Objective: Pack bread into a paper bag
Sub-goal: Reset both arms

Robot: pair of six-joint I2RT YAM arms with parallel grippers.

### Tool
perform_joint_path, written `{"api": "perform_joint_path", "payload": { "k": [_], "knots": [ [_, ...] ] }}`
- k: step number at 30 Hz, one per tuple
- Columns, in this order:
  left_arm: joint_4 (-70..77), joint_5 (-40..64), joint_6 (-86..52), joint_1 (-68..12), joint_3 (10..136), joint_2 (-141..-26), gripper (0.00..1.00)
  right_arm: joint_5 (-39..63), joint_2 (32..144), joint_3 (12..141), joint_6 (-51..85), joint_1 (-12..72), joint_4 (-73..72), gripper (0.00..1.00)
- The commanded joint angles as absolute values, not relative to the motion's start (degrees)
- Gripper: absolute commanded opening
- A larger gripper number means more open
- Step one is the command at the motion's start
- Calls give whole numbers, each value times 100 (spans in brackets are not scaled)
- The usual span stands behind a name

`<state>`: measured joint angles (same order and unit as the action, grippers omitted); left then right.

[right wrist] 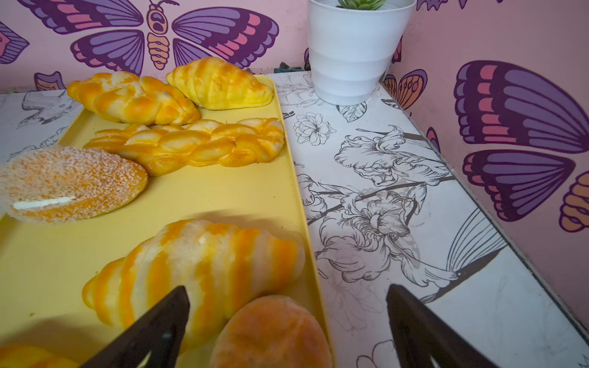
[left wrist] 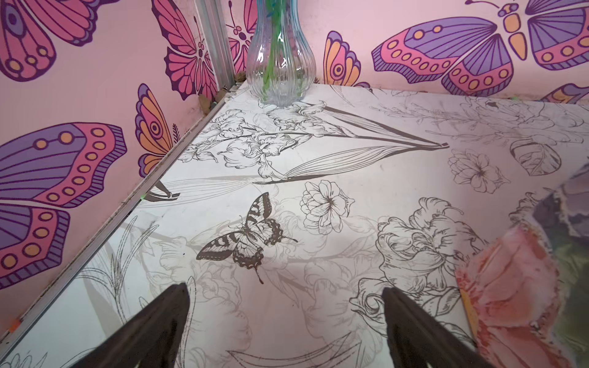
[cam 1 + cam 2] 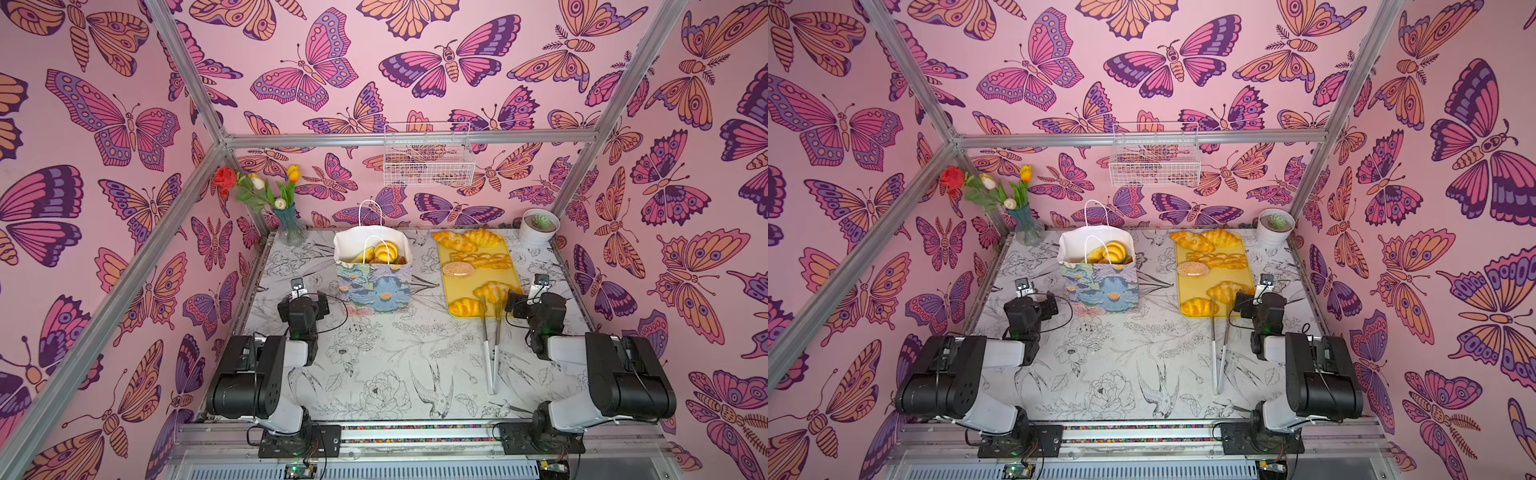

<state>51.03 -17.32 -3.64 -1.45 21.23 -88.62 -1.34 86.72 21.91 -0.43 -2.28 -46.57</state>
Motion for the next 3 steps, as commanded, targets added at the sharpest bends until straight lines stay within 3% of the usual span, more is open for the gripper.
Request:
{"api": "perform_joint_path", "payload": {
  "k": [1,3],
  "knots": [
    [5146,-1591,-437,-123,2127,-8836,99,-43,8648,2330,-18,-246,-4576,99],
    [5142,-1594,-439,-123,2127,-8833,99,-53,8613,2306,-21,-246,-4571,99]
  ]
}}
